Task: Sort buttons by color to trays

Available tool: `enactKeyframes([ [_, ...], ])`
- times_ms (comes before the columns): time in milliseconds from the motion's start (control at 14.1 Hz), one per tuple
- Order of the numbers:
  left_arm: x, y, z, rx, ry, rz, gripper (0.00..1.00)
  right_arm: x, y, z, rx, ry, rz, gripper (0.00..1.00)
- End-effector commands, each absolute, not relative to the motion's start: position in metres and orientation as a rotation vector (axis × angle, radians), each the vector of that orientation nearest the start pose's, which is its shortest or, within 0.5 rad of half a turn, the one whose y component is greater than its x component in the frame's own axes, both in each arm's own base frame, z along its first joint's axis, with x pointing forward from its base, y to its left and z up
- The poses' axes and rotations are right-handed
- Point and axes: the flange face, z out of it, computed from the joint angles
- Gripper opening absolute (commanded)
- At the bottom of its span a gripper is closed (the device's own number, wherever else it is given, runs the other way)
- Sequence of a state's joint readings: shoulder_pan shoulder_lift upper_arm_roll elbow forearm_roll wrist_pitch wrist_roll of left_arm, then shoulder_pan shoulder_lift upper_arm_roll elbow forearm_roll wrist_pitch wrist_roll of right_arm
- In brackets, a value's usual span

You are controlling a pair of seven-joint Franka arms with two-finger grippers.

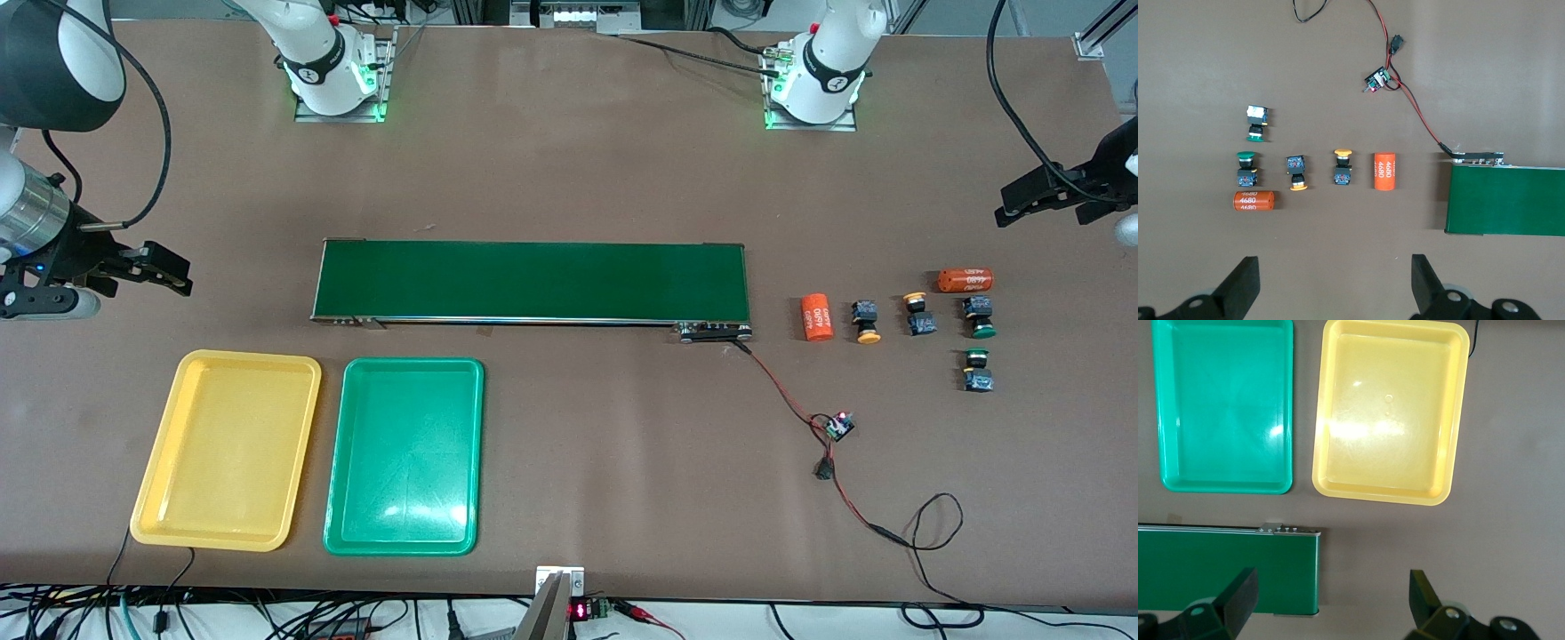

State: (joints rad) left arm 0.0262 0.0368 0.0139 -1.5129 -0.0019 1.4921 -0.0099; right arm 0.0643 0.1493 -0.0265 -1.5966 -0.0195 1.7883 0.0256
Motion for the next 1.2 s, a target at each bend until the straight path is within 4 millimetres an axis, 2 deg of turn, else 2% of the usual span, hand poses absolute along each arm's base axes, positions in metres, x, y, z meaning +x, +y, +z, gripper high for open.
enactKeyframes([
  [0, 0.551, 0.025, 0.632, -3.152, -0.083, 0.096, 1.0, 0.615, 0.04, 0.545, -3.164, 0.026, -0.081, 1.0],
  [354, 0.555, 0.026, 0.629, -3.149, -0.084, 0.099, 1.0, 0.617, 0.033, 0.545, -3.173, 0.02, -0.101, 1.0],
  [495, 0.565, 0.026, 0.615, -3.154, -0.088, 0.125, 1.0, 0.617, 0.031, 0.545, -3.198, 0.007, -0.104, 1.0],
  [566, 0.574, 0.026, 0.598, -3.158, -0.089, 0.169, 1.0, 0.617, 0.028, 0.545, -3.197, 0.012, -0.104, 1.0],
  [637, 0.586, 0.025, 0.57, -3.146, -0.08, 0.245, 1.0, 0.618, 0.023, 0.545, -3.196, 0.025, -0.101, 1.0],
  [708, 0.602, 0.013, 0.538, -3.136, -0.042, 0.325, 1.0, 0.618, 0.021, 0.546, -3.196, 0.018, -0.103, 1.0],
  [920, 0.637, 0.0, 0.485, -3.139, 0.003, 0.421, 1.0, 0.617, 0.021, 0.55, -3.197, -0.033, -0.106, 1.0],
  [1132, 0.665, -0.038, 0.431, -3.125, 0.092, 0.437, 1.0, 0.616, 0.018, 0.552, -3.198, -0.026, -0.111, 1.0],
])
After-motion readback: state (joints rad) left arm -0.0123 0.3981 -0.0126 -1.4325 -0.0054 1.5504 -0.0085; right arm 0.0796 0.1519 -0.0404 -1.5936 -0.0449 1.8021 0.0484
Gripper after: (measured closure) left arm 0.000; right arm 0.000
